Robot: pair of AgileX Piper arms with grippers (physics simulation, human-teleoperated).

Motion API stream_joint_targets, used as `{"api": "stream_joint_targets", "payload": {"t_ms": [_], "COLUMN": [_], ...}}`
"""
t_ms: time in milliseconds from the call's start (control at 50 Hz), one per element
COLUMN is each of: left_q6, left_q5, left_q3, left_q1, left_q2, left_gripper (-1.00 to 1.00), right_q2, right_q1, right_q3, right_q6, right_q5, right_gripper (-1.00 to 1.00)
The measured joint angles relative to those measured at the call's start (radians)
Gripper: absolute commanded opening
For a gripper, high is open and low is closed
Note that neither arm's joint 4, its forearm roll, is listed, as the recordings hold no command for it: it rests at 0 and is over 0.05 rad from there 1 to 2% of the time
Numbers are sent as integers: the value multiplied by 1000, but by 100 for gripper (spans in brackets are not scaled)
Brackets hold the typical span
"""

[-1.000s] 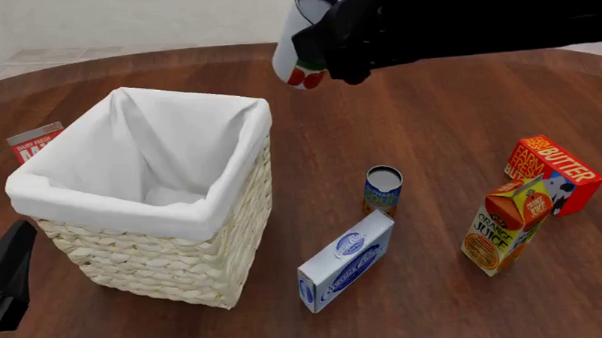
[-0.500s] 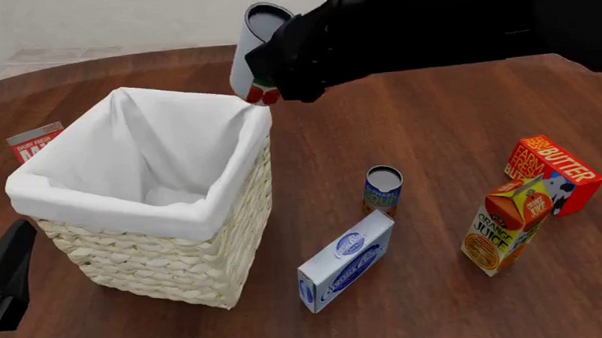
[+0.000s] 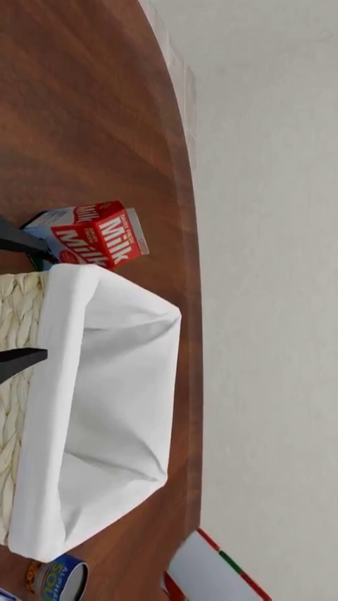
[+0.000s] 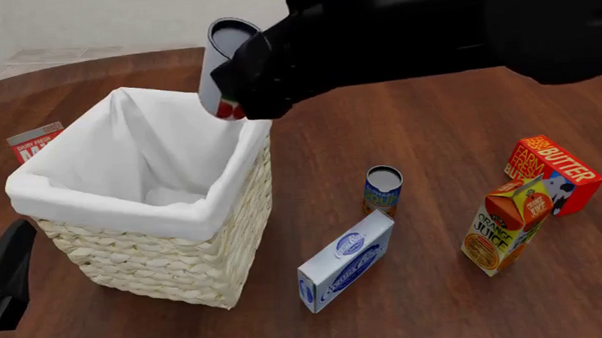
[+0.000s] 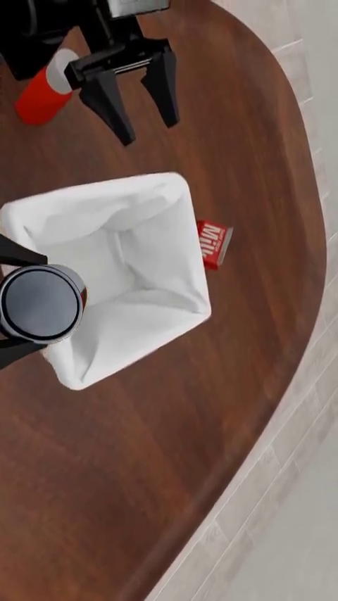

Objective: Pick up the alphabet soup and the tomato sauce, and put them in the basket.

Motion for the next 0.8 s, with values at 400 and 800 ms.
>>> {"api": "stream_joint_targets", "payload": {"t_ms": [400, 800], "left_q6": [-4, -8], "left_q5": [-3, -5], "left_q3": [0, 0], "left_q1": [3, 3], "left_q2": [0, 0], "left_gripper": [100, 100], "right_q2": [55, 109], "right_q1": [36, 70], "right_q3": [-35, -68], "right_q6": [-8, -15], "right_q5": [-8, -16], "right_gripper": [-100, -100]}}
